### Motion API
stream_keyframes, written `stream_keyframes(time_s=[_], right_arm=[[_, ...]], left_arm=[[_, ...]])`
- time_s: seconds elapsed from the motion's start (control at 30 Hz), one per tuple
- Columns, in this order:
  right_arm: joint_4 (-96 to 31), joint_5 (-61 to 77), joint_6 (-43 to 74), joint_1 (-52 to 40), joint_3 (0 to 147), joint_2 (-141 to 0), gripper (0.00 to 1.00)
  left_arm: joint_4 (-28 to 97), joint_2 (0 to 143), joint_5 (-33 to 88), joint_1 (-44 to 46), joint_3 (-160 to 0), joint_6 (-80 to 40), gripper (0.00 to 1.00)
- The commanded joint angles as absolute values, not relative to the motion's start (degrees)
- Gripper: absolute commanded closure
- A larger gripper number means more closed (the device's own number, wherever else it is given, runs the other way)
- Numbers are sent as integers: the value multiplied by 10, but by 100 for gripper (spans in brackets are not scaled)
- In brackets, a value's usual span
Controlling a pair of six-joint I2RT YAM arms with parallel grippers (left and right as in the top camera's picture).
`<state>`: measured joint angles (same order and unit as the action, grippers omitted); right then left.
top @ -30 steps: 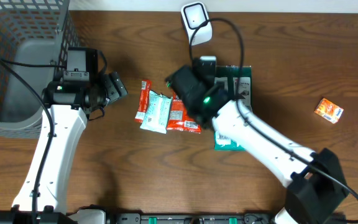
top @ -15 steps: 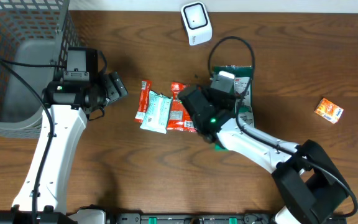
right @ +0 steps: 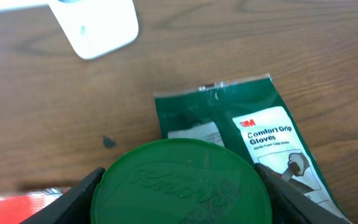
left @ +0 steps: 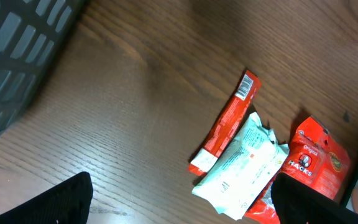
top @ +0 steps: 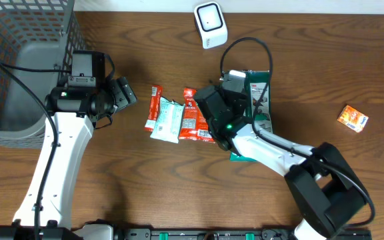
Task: Scan the item barcode
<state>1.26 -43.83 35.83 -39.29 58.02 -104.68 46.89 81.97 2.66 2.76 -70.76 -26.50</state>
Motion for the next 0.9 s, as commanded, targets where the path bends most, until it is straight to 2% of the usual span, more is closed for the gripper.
stream_keyframes(time_s=[0.0,0.17,0.47,0.53,0.6,0.67,0.87], right_arm=[[18,-462,320,-390,582,-1056,73],[15,-460,321,-390,582,-1056,70],[2,-460,321,-391,582,-1056,53],[2,-460,321,-391,582,-1056,48],[2,-459,321,-391,582,-1056,33],[2,-444,320,-391,582,-1056,23],[-4,-428,319,-391,582,-1055,14]], left_arm=[[471,822,20,26,-714,-255,8],[471,822,20,26,-714,-255,8],[471,822,20,26,-714,-255,8],[471,822,20,26,-714,-255,8],[471,822,20,26,-714,-255,8],[471,822,20,26,-714,-255,8],[471,822,20,26,-714,-255,8]])
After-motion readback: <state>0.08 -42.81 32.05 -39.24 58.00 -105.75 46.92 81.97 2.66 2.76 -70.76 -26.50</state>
